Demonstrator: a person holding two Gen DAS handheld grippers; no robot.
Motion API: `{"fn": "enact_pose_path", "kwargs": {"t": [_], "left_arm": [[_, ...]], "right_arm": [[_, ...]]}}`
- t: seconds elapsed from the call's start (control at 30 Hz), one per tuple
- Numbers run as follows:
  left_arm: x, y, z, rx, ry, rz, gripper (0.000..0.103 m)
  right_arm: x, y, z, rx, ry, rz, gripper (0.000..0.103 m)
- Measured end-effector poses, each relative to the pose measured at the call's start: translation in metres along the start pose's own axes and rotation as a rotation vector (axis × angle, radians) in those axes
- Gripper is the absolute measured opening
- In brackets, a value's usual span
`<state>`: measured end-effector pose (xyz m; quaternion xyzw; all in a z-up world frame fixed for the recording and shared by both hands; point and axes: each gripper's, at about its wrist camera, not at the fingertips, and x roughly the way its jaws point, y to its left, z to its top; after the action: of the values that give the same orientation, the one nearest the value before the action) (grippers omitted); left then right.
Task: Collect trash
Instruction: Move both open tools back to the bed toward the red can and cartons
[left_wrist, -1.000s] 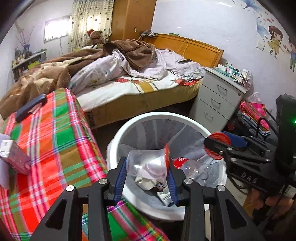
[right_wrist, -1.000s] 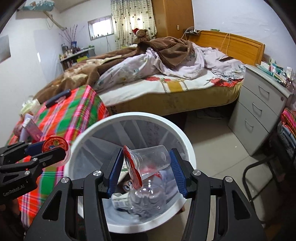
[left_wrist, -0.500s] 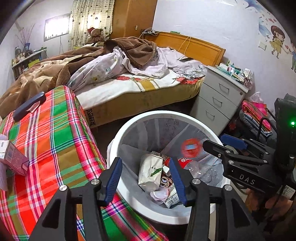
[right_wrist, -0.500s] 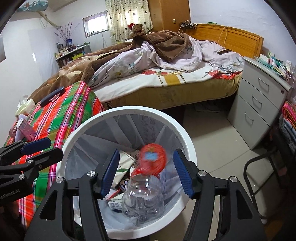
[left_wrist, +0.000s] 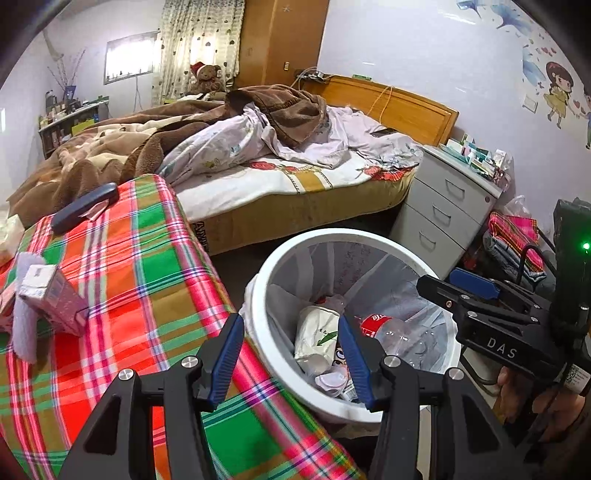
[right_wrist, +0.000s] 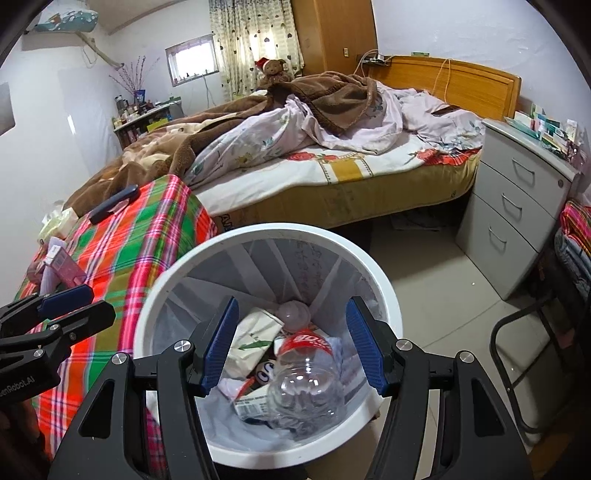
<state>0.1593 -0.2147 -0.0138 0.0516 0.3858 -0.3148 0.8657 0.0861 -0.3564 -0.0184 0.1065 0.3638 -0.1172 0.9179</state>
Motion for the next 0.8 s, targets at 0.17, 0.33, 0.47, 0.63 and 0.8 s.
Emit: {"fn": "enact_pose_path", "kwargs": {"t": [0.17, 0.33, 0.47, 0.63, 0.8], "left_arm": [[-0.016, 0.013, -0.004, -0.016, -0.023, 0.024, 0.053], [-0.034, 0.027, -0.009, -0.032, -0.047, 0.058, 0.053], [-0.049, 0.044, -0.013, -0.051, -0.072, 0.089, 0.053], [-0.063, 0.068, -0.018, -0.084, -0.081, 0.121, 0.053], [-0.077, 0.100, -0.023, -0.130, -0.096, 0.164, 0.053]], "right_arm": [[-0.003, 0.013, 0.001, -0.015, -0.015, 0.012, 0.062], [-0.006, 0.028, 0.002, -0.032, -0.035, 0.041, 0.062], [-0.008, 0.043, 0.001, -0.048, -0.045, 0.063, 0.062], [-0.008, 0.063, 0.000, -0.061, -0.054, 0.099, 0.062], [-0.005, 0.087, 0.001, -0.098, -0.054, 0.139, 0.062]]}}
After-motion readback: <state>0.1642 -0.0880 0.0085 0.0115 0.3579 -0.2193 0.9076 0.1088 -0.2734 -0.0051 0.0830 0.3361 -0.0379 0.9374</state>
